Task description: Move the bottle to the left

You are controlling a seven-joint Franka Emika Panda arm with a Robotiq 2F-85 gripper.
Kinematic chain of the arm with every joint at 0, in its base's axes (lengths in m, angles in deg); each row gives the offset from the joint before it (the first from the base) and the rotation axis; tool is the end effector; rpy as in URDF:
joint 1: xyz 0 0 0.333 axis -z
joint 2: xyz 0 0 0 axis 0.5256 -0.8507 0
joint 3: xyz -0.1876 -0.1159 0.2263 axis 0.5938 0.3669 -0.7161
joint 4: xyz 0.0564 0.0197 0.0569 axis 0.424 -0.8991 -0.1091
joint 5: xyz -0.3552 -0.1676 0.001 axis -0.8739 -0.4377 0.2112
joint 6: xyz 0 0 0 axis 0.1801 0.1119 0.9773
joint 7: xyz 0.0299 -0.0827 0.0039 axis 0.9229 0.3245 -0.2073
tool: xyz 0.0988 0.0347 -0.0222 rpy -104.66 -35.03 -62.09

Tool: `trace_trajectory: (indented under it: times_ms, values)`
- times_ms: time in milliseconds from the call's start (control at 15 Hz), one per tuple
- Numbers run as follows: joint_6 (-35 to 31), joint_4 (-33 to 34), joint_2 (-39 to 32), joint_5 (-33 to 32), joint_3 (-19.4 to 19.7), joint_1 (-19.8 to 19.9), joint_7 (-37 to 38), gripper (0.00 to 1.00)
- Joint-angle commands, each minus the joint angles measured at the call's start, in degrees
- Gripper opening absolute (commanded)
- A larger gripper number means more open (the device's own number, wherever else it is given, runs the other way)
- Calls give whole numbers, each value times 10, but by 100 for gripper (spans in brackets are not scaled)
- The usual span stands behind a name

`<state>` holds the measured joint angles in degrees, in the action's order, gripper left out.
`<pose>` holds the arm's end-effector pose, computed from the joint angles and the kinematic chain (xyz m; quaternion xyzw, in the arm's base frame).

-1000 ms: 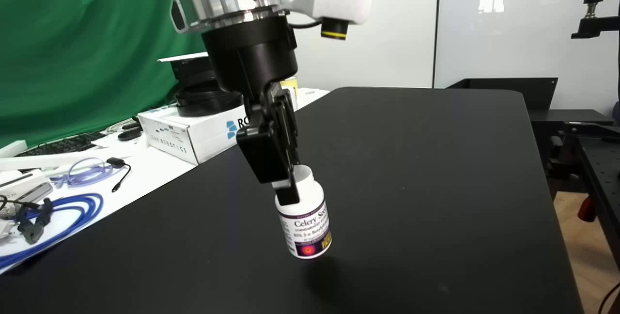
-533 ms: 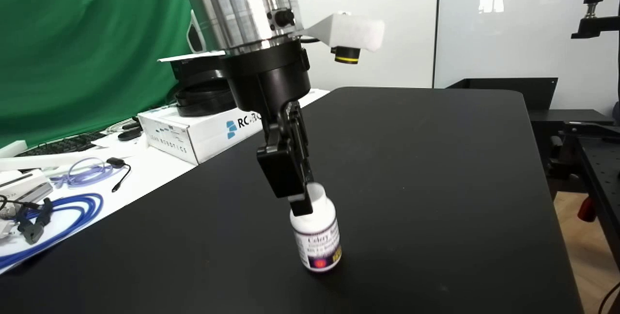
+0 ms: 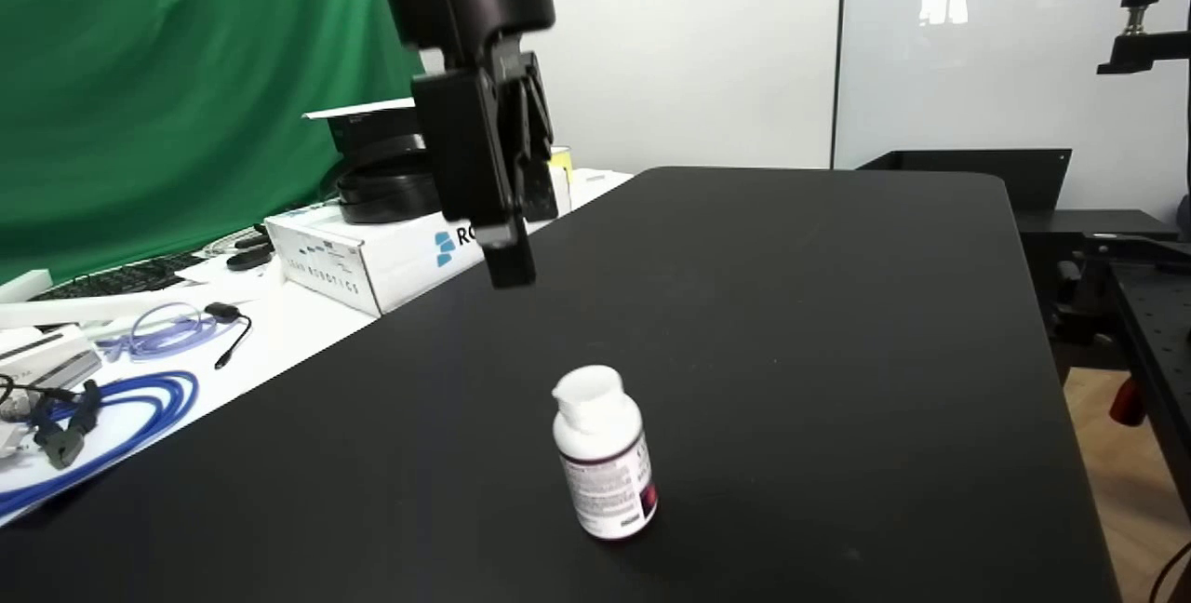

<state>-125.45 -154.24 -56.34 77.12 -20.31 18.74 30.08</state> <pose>0.5247 0.2326 0.3215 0.9638 0.2661 0.0054 0.0133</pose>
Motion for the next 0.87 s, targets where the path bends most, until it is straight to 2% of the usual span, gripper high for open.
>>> trace_trajectory:
  times_ms: [0,67,133,800]
  values:
    - [39,-5,66,18,2,15,-16,100]
    - [50,-7,81,19,3,18,-23,100]
    - [31,3,48,10,0,12,-10,100]
    - [31,1,45,10,-1,12,-12,100]
